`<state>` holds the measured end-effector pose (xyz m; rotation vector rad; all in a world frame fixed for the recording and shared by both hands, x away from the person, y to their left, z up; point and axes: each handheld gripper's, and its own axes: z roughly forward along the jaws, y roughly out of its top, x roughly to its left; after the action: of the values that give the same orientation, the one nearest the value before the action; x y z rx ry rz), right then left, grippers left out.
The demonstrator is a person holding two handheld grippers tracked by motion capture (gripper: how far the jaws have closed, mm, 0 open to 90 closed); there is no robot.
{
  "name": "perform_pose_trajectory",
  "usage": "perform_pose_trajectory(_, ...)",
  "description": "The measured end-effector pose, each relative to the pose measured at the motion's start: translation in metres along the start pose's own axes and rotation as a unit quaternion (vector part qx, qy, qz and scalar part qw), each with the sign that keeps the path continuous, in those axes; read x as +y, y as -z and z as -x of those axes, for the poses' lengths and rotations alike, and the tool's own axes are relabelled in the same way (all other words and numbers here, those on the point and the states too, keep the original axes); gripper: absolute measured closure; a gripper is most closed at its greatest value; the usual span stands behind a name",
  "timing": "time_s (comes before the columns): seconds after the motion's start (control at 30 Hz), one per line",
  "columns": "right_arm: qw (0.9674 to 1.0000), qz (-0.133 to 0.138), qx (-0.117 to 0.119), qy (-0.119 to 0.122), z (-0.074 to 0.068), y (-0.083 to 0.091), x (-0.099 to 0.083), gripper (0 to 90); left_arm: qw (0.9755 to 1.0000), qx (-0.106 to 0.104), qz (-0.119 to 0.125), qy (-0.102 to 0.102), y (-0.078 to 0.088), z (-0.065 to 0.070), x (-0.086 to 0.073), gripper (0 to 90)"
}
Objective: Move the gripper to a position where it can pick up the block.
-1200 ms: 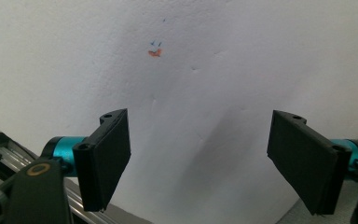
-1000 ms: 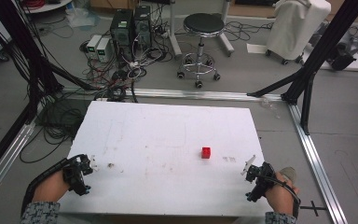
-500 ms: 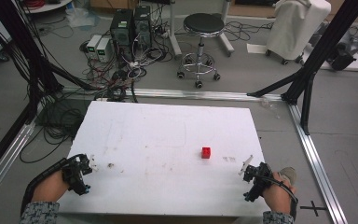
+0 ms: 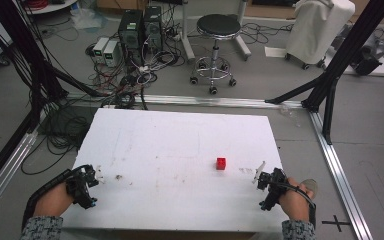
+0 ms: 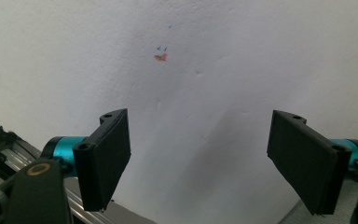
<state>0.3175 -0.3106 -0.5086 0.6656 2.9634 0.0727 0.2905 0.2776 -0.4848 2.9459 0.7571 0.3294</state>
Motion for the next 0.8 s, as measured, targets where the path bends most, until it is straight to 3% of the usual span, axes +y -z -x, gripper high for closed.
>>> perform_pose_trajectory(0.2,0.9999,0.008,-0.002,0.015,0.014,0.007,0.007,3.4,1.0,-0.001,-0.001,-0.001,0.0,0.0,-0.001,21.6)
perform_pose_trajectory(0.3,0.9993,-0.002,-0.002,0.037,0.026,0.011,0.013,3.5,1.0,-0.001,0.0,-0.001,0.0,-0.001,-0.001,21.6)
perform_pose_trajectory(0.43,0.9988,0.004,0.001,0.05,0.038,0.015,0.019,3.4,1.0,0.0,0.001,-0.001,0.0,-0.001,-0.001,21.6)
perform_pose_trajectory(0.8,0.9961,0.0,-0.008,0.088,0.058,0.026,0.038,3.4,1.0,0.001,0.001,-0.003,-0.001,-0.001,0.0,21.6)
